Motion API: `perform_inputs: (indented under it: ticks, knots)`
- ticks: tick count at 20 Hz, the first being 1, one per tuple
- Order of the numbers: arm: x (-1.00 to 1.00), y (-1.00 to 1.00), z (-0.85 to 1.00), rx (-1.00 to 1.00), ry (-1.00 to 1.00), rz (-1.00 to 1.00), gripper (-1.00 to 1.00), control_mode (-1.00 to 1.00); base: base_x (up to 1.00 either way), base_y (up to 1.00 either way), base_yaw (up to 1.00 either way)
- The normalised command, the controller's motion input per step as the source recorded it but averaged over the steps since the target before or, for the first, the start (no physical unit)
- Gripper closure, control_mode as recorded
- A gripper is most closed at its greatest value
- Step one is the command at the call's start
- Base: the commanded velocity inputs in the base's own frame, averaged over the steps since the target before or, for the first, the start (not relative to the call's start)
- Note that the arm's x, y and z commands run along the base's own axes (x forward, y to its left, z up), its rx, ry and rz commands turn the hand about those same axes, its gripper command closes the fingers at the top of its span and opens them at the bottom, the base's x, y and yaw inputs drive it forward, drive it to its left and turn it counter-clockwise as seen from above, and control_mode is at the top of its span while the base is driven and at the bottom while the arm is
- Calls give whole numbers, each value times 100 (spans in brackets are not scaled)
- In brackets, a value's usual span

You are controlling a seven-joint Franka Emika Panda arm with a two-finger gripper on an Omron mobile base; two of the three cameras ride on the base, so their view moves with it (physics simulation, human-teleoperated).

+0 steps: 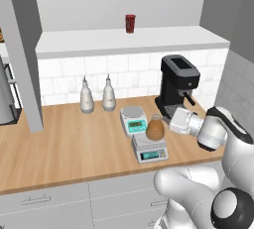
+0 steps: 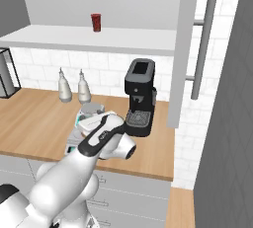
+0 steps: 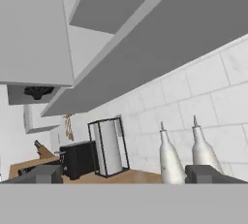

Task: Pick the honey bottle and place it on the digital scale for weighing, and close the cabinet.

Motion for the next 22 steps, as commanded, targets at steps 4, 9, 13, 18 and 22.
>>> perform_inputs:
  ticks: [4, 9, 13, 18, 22]
  knots:
    - [-47, -2, 13, 1, -18, -9, -100, -100, 0, 0, 0]
    - [-100, -16, 66, 1, -34, -14, -100, -100, 0, 0, 0]
    - [-97, -39, 83, 2, -49, -17, -100, -100, 0, 0, 0]
    - [-76, -73, 77, 11, -46, -14, -100, -100, 0, 0, 0]
    - [-48, -100, 63, 20, -34, -16, -100, -100, 0, 0, 0]
